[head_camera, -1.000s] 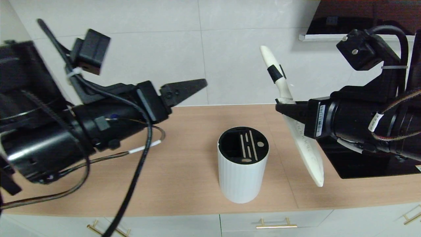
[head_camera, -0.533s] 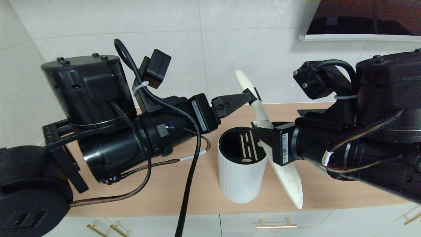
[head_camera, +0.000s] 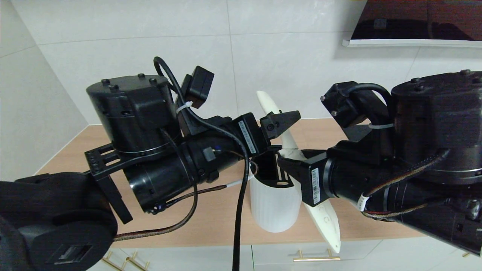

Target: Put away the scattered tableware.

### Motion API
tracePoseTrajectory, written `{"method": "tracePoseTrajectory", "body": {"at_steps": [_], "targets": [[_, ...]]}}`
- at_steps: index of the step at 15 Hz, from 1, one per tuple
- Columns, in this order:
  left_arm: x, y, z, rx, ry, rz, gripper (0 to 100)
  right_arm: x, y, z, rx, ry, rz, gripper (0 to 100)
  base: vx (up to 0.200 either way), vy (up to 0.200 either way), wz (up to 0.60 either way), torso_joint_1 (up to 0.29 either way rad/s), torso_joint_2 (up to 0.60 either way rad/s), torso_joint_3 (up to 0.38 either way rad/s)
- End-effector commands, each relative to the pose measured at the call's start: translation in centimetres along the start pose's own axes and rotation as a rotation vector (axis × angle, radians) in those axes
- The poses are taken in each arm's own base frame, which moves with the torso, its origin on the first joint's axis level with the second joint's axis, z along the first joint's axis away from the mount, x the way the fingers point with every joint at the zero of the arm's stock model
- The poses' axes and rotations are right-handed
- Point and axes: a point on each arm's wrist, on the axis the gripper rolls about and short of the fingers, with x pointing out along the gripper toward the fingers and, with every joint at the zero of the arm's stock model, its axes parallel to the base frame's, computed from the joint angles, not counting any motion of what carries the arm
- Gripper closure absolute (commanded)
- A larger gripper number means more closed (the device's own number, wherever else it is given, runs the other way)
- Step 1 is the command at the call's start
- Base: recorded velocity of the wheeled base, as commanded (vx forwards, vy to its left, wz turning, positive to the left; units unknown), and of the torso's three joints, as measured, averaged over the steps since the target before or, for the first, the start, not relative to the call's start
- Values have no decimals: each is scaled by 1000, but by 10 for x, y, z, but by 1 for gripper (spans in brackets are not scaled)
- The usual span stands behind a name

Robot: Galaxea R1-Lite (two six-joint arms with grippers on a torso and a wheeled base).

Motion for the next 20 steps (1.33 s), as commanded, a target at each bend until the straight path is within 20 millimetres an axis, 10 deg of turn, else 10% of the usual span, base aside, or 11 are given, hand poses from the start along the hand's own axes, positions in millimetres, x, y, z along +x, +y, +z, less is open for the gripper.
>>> {"method": "tracePoseTrajectory", "body": {"at_steps": [1, 6, 7, 20], "targets": [[8, 4, -5, 0, -4, 17, 0, 0, 5, -3, -8, 9, 16, 100, 0, 0, 0, 0, 0, 0], [10, 5, -6, 0, -9, 22, 0, -1, 5, -4, -10, 12, 17, 100, 0, 0, 0, 0, 0, 0], [10, 5, -6, 0, -11, 21, 100, -2, 6, -4, -10, 11, 21, 100, 0, 0, 0, 0, 0, 0], [7, 2, -2, 4, -28, 22, 100, -5, 9, -4, -11, 10, 35, 100, 0, 0, 0, 0, 0, 0]]}}
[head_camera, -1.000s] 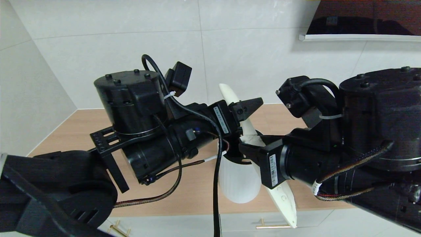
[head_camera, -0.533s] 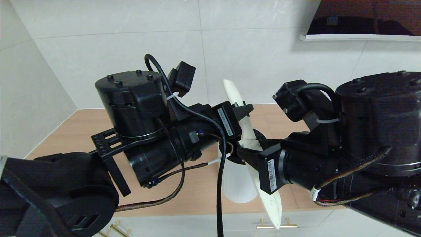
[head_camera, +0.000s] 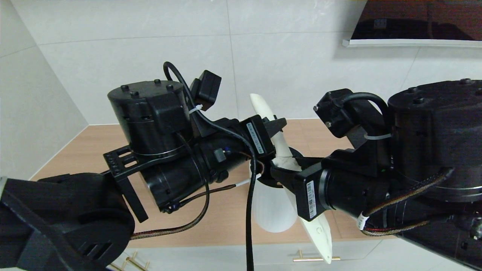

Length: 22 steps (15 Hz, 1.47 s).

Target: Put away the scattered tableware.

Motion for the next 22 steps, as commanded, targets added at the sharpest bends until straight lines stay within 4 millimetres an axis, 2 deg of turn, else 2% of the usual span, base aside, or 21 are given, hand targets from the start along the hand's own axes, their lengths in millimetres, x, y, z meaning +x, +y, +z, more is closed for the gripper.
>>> {"method": "tracePoseTrajectory", "body": {"at_steps": [1, 7, 8, 9, 12, 13, 16, 17, 20, 22], "targets": [[-3, -3, 4, 3, -11, -9, 100, 0, 0, 0, 3, -2, 0, 0, 0, 0, 0, 0, 0, 0], [-23, -16, 22, 23, -51, -26, 100, -11, -3, 9, 25, -51, 8, 0, 0, 0, 0, 0, 0, 0], [-26, -20, 31, 76, -96, 47, 100, -28, -14, 18, 44, -97, -2, 0, 0, 0, 0, 0, 0, 0], [-24, -22, 37, 114, -133, 103, 100, -36, -25, 24, 56, -125, -26, 0, 0, 0, 0, 0, 0, 0], [-30, -47, 74, 219, -189, 178, 100, -53, -45, 36, 85, -190, -78, 0, 0, 0, 0, 0, 0, 0], [-39, -68, 92, 229, -177, 184, 100, -60, -53, 41, 96, -217, -101, 0, 0, 0, 0, 0, 0, 0], [-44, -93, 113, 237, -188, 274, 100, -62, -72, 45, 114, -239, -183, 0, 0, 0, 0, 0, 0, 0], [-42, -94, 113, 251, -183, 296, 100, -63, -74, 45, 116, -241, -189, 0, 0, 0, 0, 0, 0, 0], [-4, -83, 94, 406, -163, 537, 100, -59, -79, 45, 116, -234, -210, 0, 0, 0, 0, 0, 0, 0], [11, -89, 82, 419, -157, 555, 100, -55, -84, 43, 115, -223, -224, 0, 0, 0, 0, 0, 0, 0]]}}
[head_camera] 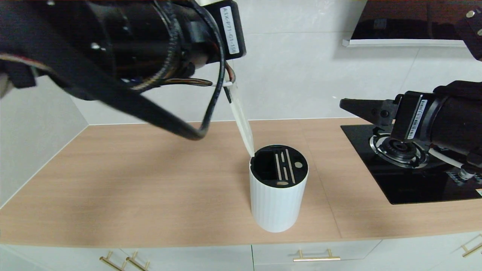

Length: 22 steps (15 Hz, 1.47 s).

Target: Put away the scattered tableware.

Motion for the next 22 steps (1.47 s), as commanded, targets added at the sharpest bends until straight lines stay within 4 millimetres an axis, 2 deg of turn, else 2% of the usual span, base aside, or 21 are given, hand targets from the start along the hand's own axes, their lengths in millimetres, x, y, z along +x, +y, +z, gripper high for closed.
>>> {"method": "tracePoseTrajectory", "body": {"at_steps": [1, 6, 9, 22], "targets": [[18, -23, -22, 33, 36, -1, 100, 6, -3, -3, -4, 12, -17, 0, 0, 0, 0, 0, 0, 0], [40, -42, -58, 79, 73, 70, 100, 12, -5, -6, -7, 27, -29, 0, 0, 0, 0, 0, 0, 0], [44, -45, -58, 48, 33, 78, 100, 16, -5, -8, -10, 37, -39, 0, 0, 0, 0, 0, 0, 0], [57, -49, -81, 87, 65, 113, 100, 20, -5, -12, -15, 50, -41, 0, 0, 0, 0, 0, 0, 0]]}}
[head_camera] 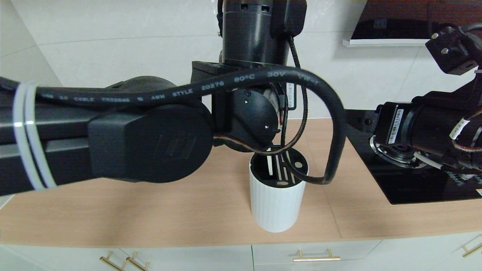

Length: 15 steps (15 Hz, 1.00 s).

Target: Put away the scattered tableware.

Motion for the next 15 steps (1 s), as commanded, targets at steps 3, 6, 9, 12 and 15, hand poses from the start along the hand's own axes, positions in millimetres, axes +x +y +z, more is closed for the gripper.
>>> {"method": "tracePoseTrajectory", "body": {"at_steps": [3, 6, 9, 12, 15], "targets": [[8, -5, -12, 14, 16, 17, 100, 1, 0, -1, -2, 4, 0, 0, 0, 0, 0, 0, 0, 0], [15, -10, -24, 30, 35, 23, 100, 1, 0, -1, -2, 4, 0, 0, 0, 0, 0, 0, 0, 0], [23, -15, -36, 19, 37, 25, 100, 2, 1, -2, -3, 7, -2, 0, 0, 0, 0, 0, 0, 0], [27, -18, -45, 34, 48, 41, 100, 3, 1, -2, -4, 10, -1, 0, 0, 0, 0, 0, 0, 0], [32, -21, -59, 29, 69, 55, 100, 4, 1, -5, -7, 17, -4, 0, 0, 0, 0, 0, 0, 0]]}}
